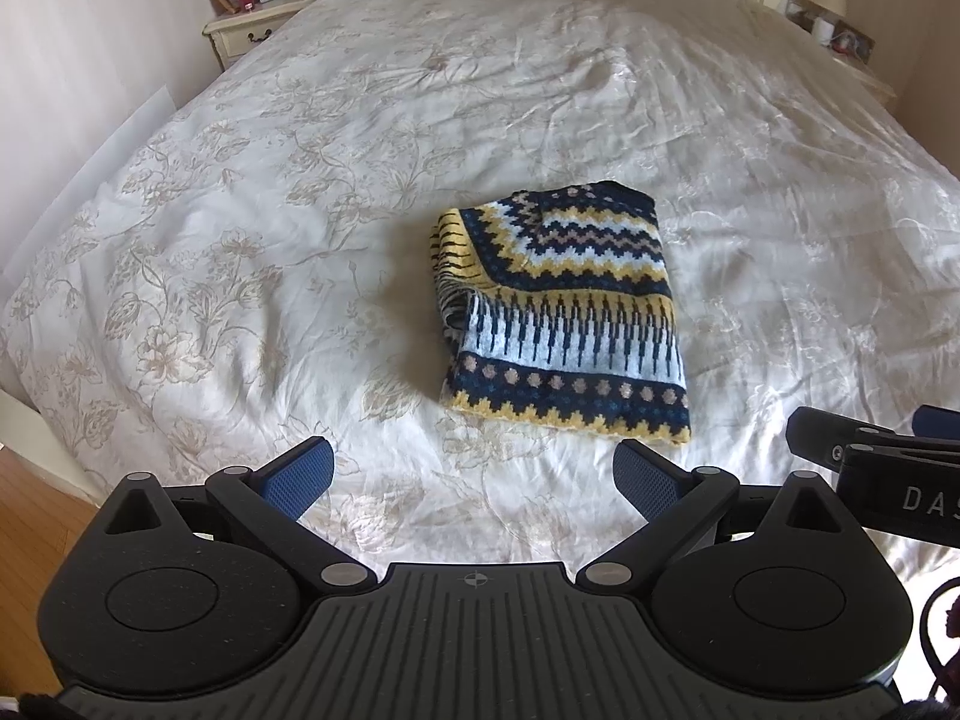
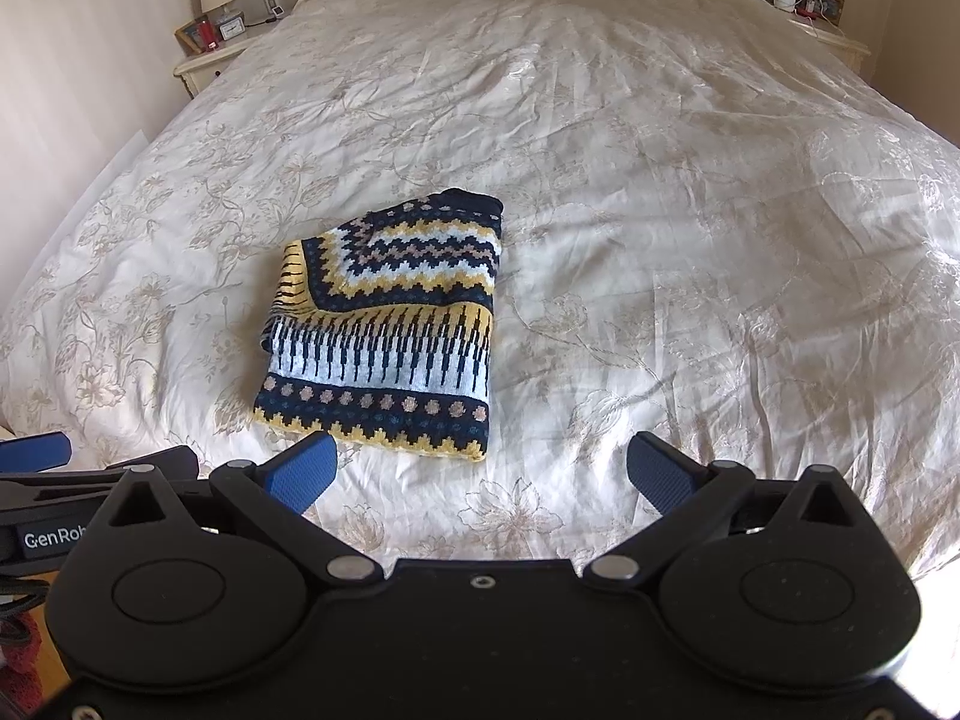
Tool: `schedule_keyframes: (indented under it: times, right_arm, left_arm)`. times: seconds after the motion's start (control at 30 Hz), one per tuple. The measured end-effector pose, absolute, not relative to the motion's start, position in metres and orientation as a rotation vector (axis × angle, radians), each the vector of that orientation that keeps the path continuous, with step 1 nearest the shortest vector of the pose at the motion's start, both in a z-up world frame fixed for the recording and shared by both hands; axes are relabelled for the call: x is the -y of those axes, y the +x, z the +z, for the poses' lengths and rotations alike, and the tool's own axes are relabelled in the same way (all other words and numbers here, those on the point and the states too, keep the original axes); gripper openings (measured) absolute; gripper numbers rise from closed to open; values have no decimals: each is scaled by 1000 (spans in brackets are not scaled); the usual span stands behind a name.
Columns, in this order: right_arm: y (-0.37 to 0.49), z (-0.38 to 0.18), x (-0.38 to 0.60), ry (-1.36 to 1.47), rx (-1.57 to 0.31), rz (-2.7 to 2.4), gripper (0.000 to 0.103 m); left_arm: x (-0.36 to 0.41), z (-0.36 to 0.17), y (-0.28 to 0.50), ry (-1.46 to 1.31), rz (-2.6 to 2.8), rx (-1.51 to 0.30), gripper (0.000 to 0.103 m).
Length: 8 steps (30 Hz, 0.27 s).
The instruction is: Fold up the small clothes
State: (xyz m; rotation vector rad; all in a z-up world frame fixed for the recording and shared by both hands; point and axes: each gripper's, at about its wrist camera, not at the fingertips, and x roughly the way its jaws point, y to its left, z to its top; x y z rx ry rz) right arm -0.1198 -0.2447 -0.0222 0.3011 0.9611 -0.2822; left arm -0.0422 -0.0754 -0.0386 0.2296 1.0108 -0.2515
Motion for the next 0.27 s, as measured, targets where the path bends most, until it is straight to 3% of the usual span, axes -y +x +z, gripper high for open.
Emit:
schedule_keyframes:
  times: [0.27]
  right_arm:
    - [-118, -21, 242, 295, -965, -280, 102]
  left_arm:
    - [65, -38, -38, 241, -256, -1002, 100]
